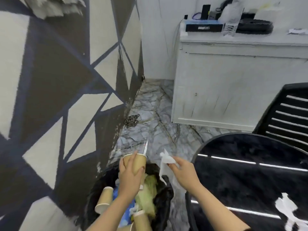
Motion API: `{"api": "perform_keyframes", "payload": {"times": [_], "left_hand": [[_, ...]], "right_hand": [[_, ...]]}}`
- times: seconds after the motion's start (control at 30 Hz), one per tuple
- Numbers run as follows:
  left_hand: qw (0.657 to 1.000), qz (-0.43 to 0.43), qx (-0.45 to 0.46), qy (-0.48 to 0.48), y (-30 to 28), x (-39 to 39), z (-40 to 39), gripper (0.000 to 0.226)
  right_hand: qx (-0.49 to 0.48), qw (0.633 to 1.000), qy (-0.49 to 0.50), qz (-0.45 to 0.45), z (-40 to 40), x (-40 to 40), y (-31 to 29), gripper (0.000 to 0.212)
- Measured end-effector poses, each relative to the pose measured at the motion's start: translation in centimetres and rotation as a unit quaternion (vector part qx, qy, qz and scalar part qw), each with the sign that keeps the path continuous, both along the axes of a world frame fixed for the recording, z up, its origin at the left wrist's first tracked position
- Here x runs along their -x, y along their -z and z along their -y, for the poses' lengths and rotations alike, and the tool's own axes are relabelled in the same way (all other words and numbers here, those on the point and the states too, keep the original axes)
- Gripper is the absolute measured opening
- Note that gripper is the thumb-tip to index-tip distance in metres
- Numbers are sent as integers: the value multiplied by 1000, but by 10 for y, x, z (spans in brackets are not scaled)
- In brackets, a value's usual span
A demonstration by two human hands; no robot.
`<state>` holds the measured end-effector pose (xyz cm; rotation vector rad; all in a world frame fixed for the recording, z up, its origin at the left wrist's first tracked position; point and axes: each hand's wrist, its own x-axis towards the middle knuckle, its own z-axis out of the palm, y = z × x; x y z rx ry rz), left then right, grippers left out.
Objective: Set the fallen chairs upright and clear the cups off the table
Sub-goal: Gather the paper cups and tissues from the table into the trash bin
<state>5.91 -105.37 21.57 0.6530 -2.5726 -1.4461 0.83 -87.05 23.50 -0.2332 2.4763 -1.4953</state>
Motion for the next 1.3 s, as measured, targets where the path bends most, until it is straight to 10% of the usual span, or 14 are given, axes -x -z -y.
{"api": "perform_keyframes", "payload": {"times": [0.37, 0.57, 1.1, 1.3], "left_hand": [[980, 172, 46, -84, 154, -91, 78, 70], [972, 215, 26, -94, 204, -101, 81, 84], [985, 126, 120, 2, 73, -26, 66, 67], [981, 120, 120, 97, 34, 10, 4, 65]], "right_hand": [[-114, 981, -98, 122, 90, -79, 175, 28], [-282, 921, -229, 140, 98, -90, 225, 101], [-234, 947, -216, 50, 82, -61, 77, 88], [-196, 975, -66, -76, -17, -52, 4, 73]]}}
